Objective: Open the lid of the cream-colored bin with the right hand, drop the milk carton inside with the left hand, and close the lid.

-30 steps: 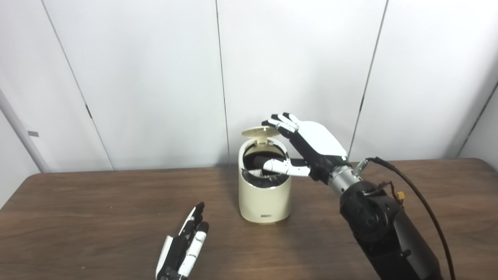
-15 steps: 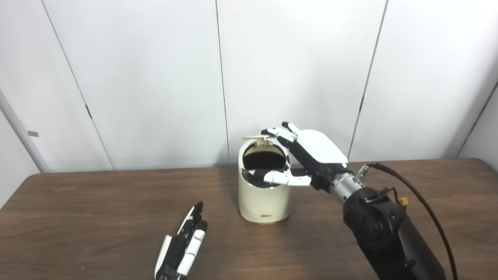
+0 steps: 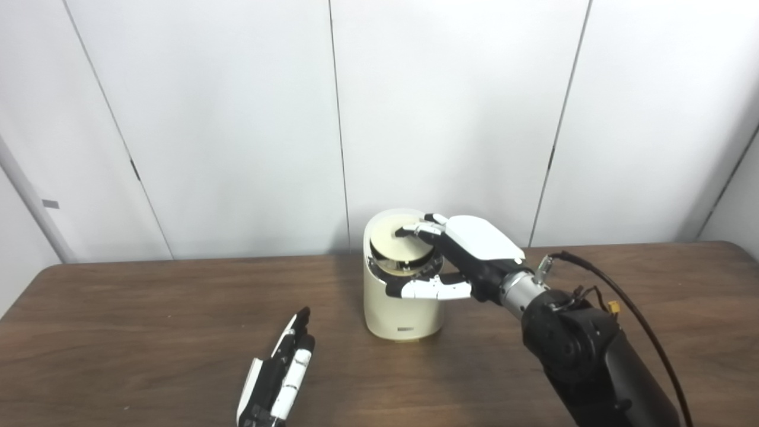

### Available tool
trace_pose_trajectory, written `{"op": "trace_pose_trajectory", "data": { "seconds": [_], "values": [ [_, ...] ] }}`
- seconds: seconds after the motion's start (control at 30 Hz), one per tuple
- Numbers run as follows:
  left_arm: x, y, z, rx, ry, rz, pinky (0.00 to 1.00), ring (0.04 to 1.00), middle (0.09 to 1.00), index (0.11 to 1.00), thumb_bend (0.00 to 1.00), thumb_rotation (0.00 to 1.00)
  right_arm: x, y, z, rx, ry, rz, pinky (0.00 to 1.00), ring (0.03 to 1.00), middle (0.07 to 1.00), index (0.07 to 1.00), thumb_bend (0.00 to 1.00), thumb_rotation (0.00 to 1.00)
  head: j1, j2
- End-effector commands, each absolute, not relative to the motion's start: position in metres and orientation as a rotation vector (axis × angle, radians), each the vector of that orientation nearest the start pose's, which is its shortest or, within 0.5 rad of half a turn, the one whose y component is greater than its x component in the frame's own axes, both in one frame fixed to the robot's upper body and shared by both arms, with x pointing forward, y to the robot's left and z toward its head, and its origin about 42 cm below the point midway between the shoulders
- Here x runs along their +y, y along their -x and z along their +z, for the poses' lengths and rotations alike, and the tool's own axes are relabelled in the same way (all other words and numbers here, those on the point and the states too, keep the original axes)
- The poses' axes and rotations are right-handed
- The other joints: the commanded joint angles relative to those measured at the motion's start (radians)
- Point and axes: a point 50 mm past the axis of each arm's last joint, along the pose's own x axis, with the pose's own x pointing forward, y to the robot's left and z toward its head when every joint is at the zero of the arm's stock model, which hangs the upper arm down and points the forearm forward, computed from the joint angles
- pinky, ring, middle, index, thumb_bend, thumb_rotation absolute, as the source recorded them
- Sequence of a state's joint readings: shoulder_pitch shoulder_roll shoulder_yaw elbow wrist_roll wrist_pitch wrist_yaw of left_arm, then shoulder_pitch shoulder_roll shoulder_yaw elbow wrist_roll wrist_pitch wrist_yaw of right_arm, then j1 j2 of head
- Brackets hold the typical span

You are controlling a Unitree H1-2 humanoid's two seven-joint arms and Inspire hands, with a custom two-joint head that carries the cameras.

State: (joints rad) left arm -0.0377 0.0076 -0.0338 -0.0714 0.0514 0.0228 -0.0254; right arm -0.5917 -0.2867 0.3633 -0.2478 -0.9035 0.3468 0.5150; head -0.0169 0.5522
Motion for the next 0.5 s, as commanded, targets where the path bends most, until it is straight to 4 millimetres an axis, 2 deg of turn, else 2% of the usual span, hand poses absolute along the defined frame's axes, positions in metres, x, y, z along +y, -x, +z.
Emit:
{"op": "trace_pose_trajectory", "data": {
  "seconds": [0.0, 0.2, 0.47],
  "values": [
    [0.196, -0.301, 0.137, -0.146, -0.066, -0.057, 1.00, 1.000, 0.987, 1.000, 0.58, 0.87, -0.152, -0.386, 0.320, -0.409, 1.335, 0.289, 0.95, 0.982, 0.883, 0.854, 0.62, 0.93, 0.000, 0.001],
    [0.195, -0.300, 0.137, -0.149, -0.068, -0.061, 1.00, 1.000, 0.980, 1.000, 0.60, 0.87, -0.153, -0.381, 0.313, -0.418, 1.401, 0.277, 1.00, 1.000, 0.906, 0.863, 0.62, 0.92, 0.004, 0.006],
    [0.192, -0.300, 0.137, -0.142, -0.077, -0.059, 1.00, 1.000, 0.984, 0.993, 0.60, 0.85, -0.156, -0.370, 0.311, -0.408, 1.498, 0.283, 1.00, 1.000, 0.927, 0.872, 0.63, 0.97, 0.009, 0.015]
  ]
}}
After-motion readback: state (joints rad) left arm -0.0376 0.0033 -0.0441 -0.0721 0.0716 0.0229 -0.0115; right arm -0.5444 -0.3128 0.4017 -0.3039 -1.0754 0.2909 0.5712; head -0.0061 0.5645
